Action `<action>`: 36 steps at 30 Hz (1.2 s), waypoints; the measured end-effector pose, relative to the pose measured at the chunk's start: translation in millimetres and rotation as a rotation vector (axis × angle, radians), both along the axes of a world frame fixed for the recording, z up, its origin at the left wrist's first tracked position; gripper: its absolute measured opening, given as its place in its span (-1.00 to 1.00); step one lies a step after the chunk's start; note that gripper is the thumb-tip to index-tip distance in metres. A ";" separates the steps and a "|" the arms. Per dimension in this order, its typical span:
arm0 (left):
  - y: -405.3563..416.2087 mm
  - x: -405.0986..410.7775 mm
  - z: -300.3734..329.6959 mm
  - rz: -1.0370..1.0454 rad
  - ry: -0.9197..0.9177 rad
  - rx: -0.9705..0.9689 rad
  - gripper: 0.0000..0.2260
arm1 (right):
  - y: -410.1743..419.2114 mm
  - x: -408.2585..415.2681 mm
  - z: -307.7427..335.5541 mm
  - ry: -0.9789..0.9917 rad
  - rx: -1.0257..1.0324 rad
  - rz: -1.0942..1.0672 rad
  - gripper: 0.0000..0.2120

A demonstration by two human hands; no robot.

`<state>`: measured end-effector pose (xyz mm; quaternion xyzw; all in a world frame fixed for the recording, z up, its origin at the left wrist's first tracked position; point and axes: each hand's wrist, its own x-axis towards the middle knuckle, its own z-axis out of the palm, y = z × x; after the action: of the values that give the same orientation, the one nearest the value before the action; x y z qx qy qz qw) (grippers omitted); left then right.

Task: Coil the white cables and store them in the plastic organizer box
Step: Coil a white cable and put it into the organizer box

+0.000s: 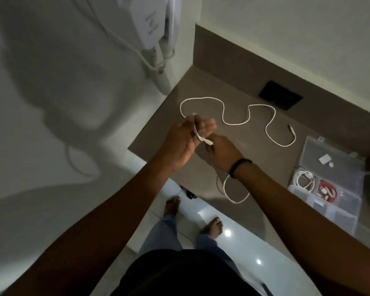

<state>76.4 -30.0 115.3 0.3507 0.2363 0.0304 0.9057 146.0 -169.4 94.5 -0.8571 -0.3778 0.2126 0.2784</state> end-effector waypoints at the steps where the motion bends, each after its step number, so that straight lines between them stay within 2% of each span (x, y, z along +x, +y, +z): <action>1: -1.0 -0.4 -0.2 0.005 -0.027 0.002 -0.74 | -3.5 -9.9 -6.1 0.030 -0.046 0.053 -0.75; 3: 1.1 -4.7 -6.5 -0.006 -0.005 0.167 -0.65 | -7.4 -24.2 -7.1 0.083 -0.095 0.193 -0.84; 5: 5.5 -11.3 -19.1 -0.068 0.072 0.597 -0.69 | -10.3 -27.0 3.5 0.074 -0.049 0.264 -0.87; 7: 6.0 -21.6 -31.3 -0.210 0.070 1.061 -0.73 | -12.0 -17.7 23.2 -0.031 0.003 0.258 -0.88; 8: 5.3 -27.1 -36.5 -0.283 0.065 1.141 -0.72 | -12.7 -9.7 32.2 -0.083 0.029 0.232 -0.89; 9: 2.2 -32.2 -39.0 -0.335 0.065 1.082 -0.69 | -13.7 -0.4 40.5 -0.122 0.048 0.196 -0.88; 10: -2.8 -37.3 -38.1 -0.365 0.065 0.918 -0.67 | -14.8 9.3 46.0 -0.154 0.060 0.154 -0.87; 12: -10.3 -42.0 -32.1 -0.348 0.040 0.478 -0.63 | -18.8 25.3 47.9 -0.174 0.083 0.057 -0.83; 14: -14.3 -40.4 -24.2 -0.320 -0.011 0.147 -0.64 | -21.8 27.8 40.4 -0.153 0.115 -0.016 -0.77; 15: -16.0 -37.2 -18.6 -0.296 -0.047 0.044 -0.68 | -22.3 23.7 34.8 -0.139 0.111 -0.038 -0.76; 18: -17.2 -25.4 -2.0 -0.127 -0.132 -0.229 -0.79 | -24.3 -1.3 7.9 -0.074 0.026 -0.012 -0.91; 20: -13.8 -18.0 5.0 0.004 -0.165 -0.291 -0.78 | -24.8 -24.1 -5.6 0.021 -0.074 0.063 -0.79; 21: -10.9 -14.4 5.7 0.041 -0.153 -0.173 -0.75 | -24.5 -34.7 -8.1 0.067 -0.120 0.122 -0.76; 22: -7.6 -11.9 3.8 0.043 -0.109 0.062 -0.73 | -24.7 -42.6 -8.8 0.092 -0.125 0.176 -0.75; 24: -0.8 -11.7 -7.4 -0.048 0.044 0.682 -0.71 | -24.0 -47.3 -0.4 0.093 -0.059 0.204 -0.77; 26: 2.8 -17.1 -17.3 -0.169 0.113 1.145 -0.75 | -22.2 -37.6 17.5 0.084 -0.004 0.135 -0.79; 27: 4.2 -21.0 -21.3 -0.231 0.111 1.262 -0.74 | -22.0 -28.9 26.1 0.080 0.029 0.094 -0.79; 28: 6.0 -25.2 -24.6 -0.295 0.104 1.275 -0.71 | -22.5 -18.5 33.8 0.064 0.076 0.059 -0.80; 30: 5.4 -34.6 -25.9 -0.443 0.081 1.051 -0.63 | -23.7 1.9 47.3 -0.008 0.160 0.012 -0.83; 32: -0.4 -42.2 -22.3 -0.557 0.042 0.656 -0.59 | -25.1 16.9 51.9 -0.092 0.196 -0.029 -0.87; 34: -9.0 -44.9 -15.9 -0.515 -0.026 0.228 -0.66 | -27.4 22.6 44.7 -0.163 0.190 -0.063 -0.83; 36: -13.6 -41.1 -8.0 -0.380 -0.099 -0.067 -0.69 | -30.4 16.6 30.7 -0.166 0.155 -0.087 -0.75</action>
<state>35.3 -43.6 107.2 0.3569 0.1220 -0.1319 0.9167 162.6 -199.9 125.3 -0.8633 -0.3771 0.0989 0.3205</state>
